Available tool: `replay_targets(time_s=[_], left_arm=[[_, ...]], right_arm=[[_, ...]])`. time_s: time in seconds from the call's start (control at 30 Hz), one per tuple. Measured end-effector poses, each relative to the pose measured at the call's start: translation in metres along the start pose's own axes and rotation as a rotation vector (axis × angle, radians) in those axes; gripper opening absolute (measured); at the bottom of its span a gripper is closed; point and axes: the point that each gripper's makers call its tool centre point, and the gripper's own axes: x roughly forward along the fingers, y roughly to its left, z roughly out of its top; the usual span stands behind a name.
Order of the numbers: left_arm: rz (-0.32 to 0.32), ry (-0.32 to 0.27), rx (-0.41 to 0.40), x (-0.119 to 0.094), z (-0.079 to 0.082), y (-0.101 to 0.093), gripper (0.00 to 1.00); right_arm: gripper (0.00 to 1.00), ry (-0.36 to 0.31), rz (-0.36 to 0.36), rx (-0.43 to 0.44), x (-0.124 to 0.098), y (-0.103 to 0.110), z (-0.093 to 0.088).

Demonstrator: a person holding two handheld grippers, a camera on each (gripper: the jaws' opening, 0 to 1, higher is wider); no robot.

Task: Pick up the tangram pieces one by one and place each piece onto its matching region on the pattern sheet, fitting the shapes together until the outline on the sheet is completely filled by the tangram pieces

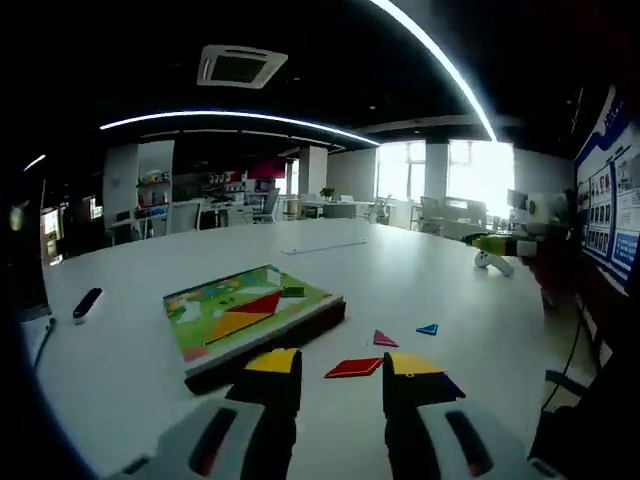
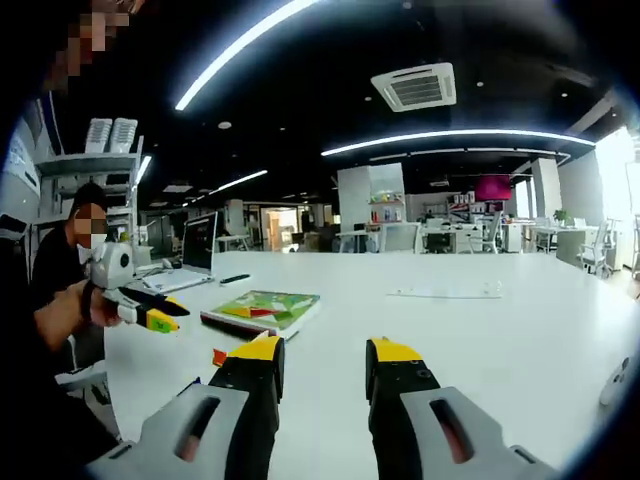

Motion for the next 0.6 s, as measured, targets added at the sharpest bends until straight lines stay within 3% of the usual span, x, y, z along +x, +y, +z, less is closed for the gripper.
replay_targets(time_s=[0.07,0.2,0.37,0.43,0.5,0.57,0.6], left_arm=[[-0.005,0.024,0.009,-0.003,-0.007,-0.004,0.34],[0.007,0.011,0.054,-0.007,0.003,-0.001,0.34],[0.025,-0.099,-0.040,-0.004,0.024,0.000,0.33],[0.025,-0.106,-0.034,-0.007,0.029,-0.003,0.33],[0.023,-0.111,-0.025,-0.011,0.034,-0.004,0.33],[0.024,-0.119,-0.013,-0.015,0.036,0.002,0.33],[0.022,-0.134,-0.076,-0.017,0.037,0.004,0.33]], right_arm=[[0.34,0.026,-0.007,0.016,0.001,0.000,-0.004],[0.34,0.041,0.018,-0.002,0.001,0.002,-0.002],[0.34,0.054,-0.003,0.038,0.008,-0.002,-0.003],[0.32,0.061,-0.002,0.049,0.015,0.002,0.002],[0.32,0.071,-0.013,-0.011,0.018,0.000,0.013],[0.32,0.069,-0.013,-0.018,0.022,-0.002,0.019],[0.32,0.067,-0.015,-0.017,0.023,-0.004,0.020]])
